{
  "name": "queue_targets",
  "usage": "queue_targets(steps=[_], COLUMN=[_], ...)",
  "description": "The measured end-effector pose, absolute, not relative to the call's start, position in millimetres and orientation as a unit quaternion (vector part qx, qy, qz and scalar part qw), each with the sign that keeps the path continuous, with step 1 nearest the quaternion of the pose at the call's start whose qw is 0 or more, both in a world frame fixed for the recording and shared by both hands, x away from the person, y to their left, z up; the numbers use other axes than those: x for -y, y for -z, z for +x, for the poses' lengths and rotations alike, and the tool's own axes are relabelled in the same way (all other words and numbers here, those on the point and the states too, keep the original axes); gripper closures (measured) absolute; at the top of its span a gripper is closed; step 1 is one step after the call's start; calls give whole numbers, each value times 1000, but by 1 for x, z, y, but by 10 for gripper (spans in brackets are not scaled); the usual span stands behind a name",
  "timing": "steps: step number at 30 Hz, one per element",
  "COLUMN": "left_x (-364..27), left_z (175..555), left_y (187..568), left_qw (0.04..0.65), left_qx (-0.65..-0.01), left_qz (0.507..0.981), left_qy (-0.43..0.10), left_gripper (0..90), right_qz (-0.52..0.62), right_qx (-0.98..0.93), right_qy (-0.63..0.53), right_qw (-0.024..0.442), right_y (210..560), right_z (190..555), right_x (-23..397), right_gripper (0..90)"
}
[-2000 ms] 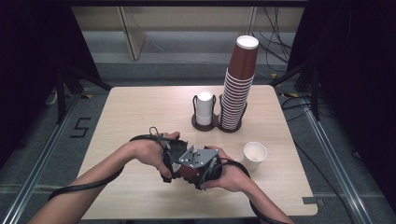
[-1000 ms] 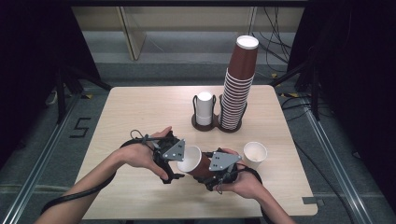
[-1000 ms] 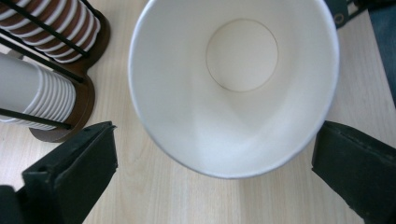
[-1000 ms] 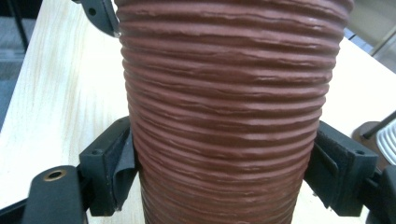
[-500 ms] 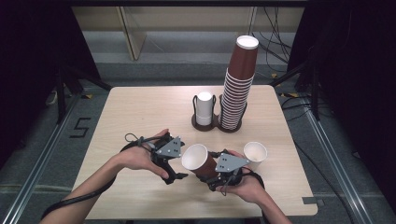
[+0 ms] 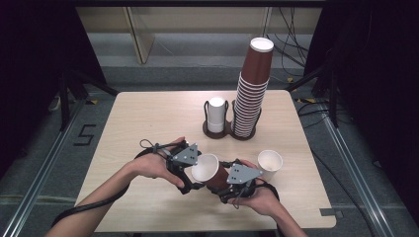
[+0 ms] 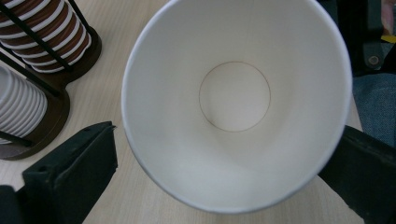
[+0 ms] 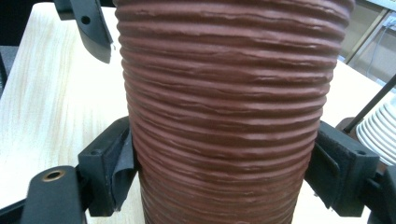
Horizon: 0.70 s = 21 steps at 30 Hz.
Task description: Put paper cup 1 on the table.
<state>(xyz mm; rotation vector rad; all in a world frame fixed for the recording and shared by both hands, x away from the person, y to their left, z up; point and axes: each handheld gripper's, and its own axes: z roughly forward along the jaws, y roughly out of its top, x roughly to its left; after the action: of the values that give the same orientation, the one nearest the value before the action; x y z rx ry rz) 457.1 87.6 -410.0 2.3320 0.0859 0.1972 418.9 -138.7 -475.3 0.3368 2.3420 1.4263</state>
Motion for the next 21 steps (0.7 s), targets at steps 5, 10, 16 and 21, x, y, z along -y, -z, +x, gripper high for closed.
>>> queue_targets(steps=[5, 10, 16, 21], left_x=[-83, -79, -77, -74], left_z=[459, 459, 458, 457], left_y=[411, 411, 409, 409], left_qw=[392, 398, 403, 404], left_qx=[-31, -29, -21, -14], left_qz=[917, 915, 913, 913], left_qy=[-69, -56, -51, -48], left_gripper=[0, 0, 5, 26], right_qz=[111, 100, 109, 98], right_qx=[-835, -834, -834, -834], right_qy=[-504, -504, -508, -507], right_qw=[189, 201, 189, 195], right_y=[476, 475, 476, 475], right_z=[418, 419, 417, 417], right_x=[137, 137, 136, 134], right_gripper=[192, 191, 191, 191])
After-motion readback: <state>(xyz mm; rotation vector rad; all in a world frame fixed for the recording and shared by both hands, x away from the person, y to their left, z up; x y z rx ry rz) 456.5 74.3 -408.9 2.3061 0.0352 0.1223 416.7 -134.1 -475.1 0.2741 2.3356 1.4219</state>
